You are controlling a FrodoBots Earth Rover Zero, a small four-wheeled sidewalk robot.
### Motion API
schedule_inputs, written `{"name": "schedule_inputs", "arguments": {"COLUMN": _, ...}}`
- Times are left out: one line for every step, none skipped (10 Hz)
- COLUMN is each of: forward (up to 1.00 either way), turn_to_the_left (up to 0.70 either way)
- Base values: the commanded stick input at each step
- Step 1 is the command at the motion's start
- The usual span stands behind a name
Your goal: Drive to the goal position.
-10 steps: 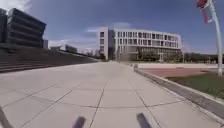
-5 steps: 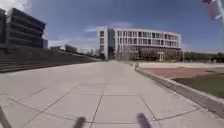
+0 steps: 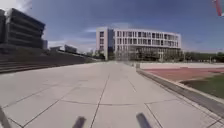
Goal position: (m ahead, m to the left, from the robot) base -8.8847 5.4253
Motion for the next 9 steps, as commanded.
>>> {"name": "schedule_inputs", "arguments": {"forward": 0.70, "turn_to_the_left": 0.00}}
{"name": "schedule_inputs", "arguments": {"forward": 0.70, "turn_to_the_left": 0.00}}
{"name": "schedule_inputs", "arguments": {"forward": 0.70, "turn_to_the_left": 0.00}}
{"name": "schedule_inputs", "arguments": {"forward": 0.70, "turn_to_the_left": 0.00}}
{"name": "schedule_inputs", "arguments": {"forward": 0.70, "turn_to_the_left": 0.00}}
{"name": "schedule_inputs", "arguments": {"forward": 0.70, "turn_to_the_left": 0.00}}
{"name": "schedule_inputs", "arguments": {"forward": 0.70, "turn_to_the_left": 0.00}}
{"name": "schedule_inputs", "arguments": {"forward": 0.70, "turn_to_the_left": 0.00}}
{"name": "schedule_inputs", "arguments": {"forward": 0.70, "turn_to_the_left": 0.00}}
